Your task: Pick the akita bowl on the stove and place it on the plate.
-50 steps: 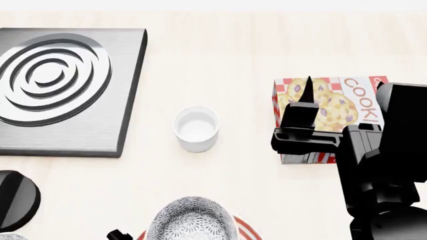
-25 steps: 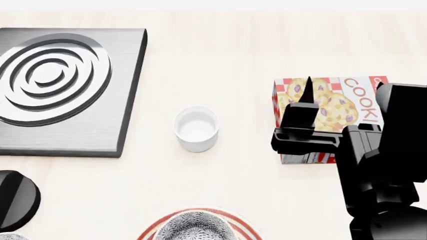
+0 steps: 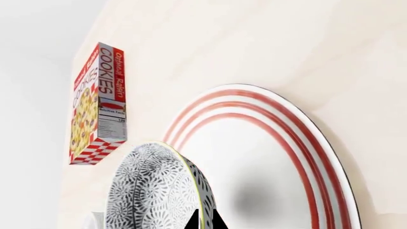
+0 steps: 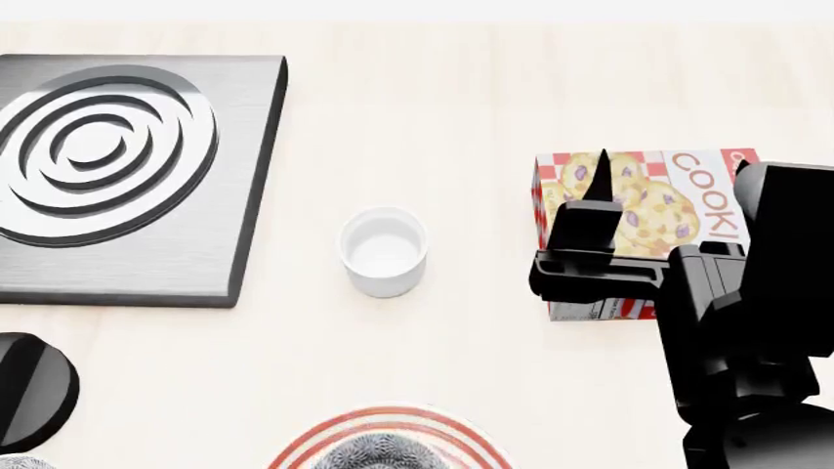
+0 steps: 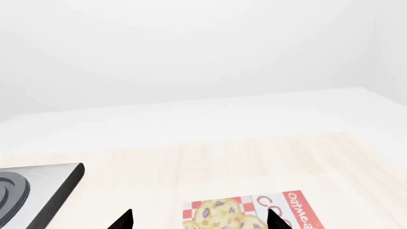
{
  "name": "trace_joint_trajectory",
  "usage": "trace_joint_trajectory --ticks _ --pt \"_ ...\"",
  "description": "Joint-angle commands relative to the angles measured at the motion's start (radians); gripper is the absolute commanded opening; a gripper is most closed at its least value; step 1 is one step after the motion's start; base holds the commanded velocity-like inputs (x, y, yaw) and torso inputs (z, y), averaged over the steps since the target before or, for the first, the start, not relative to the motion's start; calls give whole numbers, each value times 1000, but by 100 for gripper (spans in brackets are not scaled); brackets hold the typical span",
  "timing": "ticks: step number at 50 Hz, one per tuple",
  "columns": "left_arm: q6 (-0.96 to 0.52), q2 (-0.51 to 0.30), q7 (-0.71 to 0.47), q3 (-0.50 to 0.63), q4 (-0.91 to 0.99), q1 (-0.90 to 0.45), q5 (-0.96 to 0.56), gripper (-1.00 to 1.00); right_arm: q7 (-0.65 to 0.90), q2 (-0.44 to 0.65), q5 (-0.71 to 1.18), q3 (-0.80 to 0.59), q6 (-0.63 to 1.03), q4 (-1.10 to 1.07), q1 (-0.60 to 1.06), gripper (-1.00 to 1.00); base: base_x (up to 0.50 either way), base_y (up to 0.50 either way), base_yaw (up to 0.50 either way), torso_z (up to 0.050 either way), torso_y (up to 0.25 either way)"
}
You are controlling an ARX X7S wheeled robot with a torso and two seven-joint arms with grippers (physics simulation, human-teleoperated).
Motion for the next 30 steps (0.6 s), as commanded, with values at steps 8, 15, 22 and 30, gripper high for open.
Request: trace_joint_trajectory --ticks 8,15,22,30 --pt "6 1 -18 6 -17 26 36 -100 2 4 3 -5 -9 6 -1 100 0 0 0 0 0" --pt "11 0 -21 14 -25 36 43 -100 11 6 13 -2 0 -2 1 100 0 0 0 0 1" --pt "15 3 -23 18 -32 43 48 -100 5 7 6 -9 -14 8 -1 100 0 0 0 1 0" --pt "14 10 -30 17 -34 54 50 -100 7 9 7 -12 -16 8 -2 100 0 0 0 0 0"
